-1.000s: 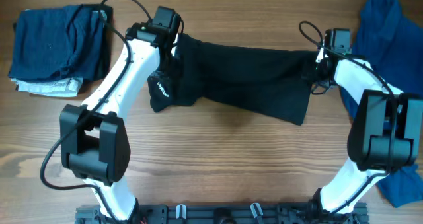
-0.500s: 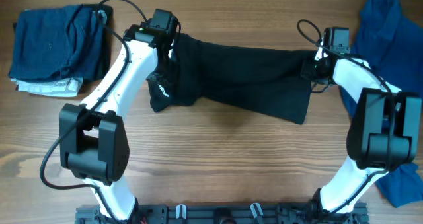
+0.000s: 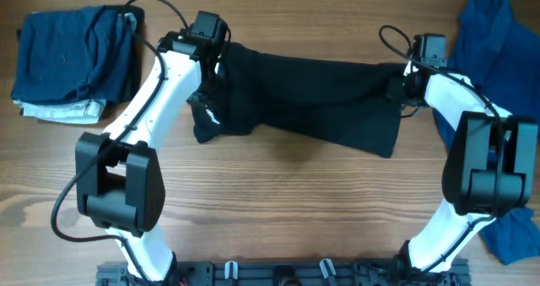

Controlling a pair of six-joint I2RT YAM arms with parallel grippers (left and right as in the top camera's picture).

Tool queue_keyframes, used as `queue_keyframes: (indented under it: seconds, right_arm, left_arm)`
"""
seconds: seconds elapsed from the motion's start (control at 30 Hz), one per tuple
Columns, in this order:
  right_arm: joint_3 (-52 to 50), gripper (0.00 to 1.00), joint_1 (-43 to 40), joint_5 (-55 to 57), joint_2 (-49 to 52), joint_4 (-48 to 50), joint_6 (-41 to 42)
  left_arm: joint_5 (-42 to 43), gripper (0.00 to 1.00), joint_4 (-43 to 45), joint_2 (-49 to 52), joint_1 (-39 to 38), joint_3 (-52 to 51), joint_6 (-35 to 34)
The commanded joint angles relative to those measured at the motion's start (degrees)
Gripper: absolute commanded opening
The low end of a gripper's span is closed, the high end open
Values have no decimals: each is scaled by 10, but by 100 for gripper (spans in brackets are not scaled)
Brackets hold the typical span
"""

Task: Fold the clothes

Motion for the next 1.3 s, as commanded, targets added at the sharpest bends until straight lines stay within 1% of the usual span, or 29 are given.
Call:
queue_keyframes:
  seconds: [0.0, 0.03, 0.13, 0.17, 0.27, 0.3, 0.33, 0.43, 0.5, 0.53, 0.57, 0.6, 0.67, 0.7, 0.8, 0.9, 1.27]
  right_arm:
    - [15, 34, -3, 68, 23, -9, -3]
    - [16, 38, -3, 79, 23, -8, -3]
    - [16, 38, -3, 93, 23, -8, -3]
    - [16, 36, -3, 93, 23, -7, -3]
    - [16, 24, -3, 96, 23, 0, -3]
    - [17, 21, -3, 103, 23, 1, -3]
    - [19, 21, -3, 112, 23, 1, -3]
    - [31, 22, -3, 142, 23, -2, -3]
    - [44, 31, -3, 165, 23, -11, -4]
    - [51, 34, -3, 170, 23, -16, -5]
    - [58, 34, -3, 170, 23, -23, -10]
    - [63, 34, -3, 169, 23, -28, -14]
    - [63, 27, -3, 165, 23, -35, -14]
    - [63, 27, -3, 160, 23, -40, -14]
    - [63, 27, -3, 116, 23, -64, -10]
    - [63, 27, -3, 83, 23, -75, 12]
    - [57, 27, -3, 75, 24, -67, 28]
  left_arm:
    - [-4, 27, 3, -7, 4, -5, 1]
    - [-4, 27, 3, -7, 4, -5, 1]
    - [-4, 27, 3, -7, 4, -5, 1]
    - [-4, 27, 4, -7, 4, -5, 1]
    - [-4, 27, 4, -7, 4, -5, 1]
    - [-4, 27, 4, -7, 4, -5, 1]
    - [-4, 27, 5, -7, 4, -5, 1]
    - [-4, 27, 5, -7, 4, -5, 1]
    - [-4, 27, 5, -7, 4, -5, 1]
    - [-4, 27, 6, -7, 4, -5, 1]
    - [-4, 27, 7, -7, 4, -5, 1]
    - [-4, 26, 8, -7, 4, -5, 1]
    - [-4, 26, 12, -7, 4, -5, 1]
    - [-4, 26, 13, -7, 4, -5, 1]
    - [-4, 26, 14, -7, 4, -5, 1]
    - [-4, 26, 14, -7, 4, -5, 1]
    - [-4, 26, 20, -7, 4, -5, 1]
